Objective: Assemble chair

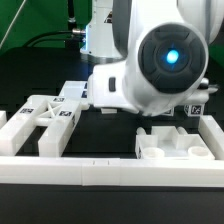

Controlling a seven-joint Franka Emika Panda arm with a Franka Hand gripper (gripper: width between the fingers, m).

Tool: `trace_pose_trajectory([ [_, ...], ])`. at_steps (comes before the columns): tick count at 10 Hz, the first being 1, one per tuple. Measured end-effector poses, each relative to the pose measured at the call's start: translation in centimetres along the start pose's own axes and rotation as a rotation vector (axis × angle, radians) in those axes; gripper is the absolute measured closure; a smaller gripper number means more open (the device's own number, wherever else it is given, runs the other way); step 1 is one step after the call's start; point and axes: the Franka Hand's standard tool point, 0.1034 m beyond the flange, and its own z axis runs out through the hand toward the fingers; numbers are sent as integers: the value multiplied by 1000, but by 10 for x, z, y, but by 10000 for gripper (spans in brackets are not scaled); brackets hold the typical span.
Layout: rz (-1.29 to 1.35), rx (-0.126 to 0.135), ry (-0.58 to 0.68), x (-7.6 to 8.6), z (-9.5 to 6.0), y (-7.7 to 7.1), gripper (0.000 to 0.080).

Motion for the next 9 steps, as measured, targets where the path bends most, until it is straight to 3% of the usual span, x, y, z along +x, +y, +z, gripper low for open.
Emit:
trace_pose_trajectory([
  [3, -81, -18, 19, -16, -35, -5, 515],
  [6, -80, -18, 21, -13, -33, -5, 514],
  [9, -97, -15, 95, -14, -54, -1, 514],
])
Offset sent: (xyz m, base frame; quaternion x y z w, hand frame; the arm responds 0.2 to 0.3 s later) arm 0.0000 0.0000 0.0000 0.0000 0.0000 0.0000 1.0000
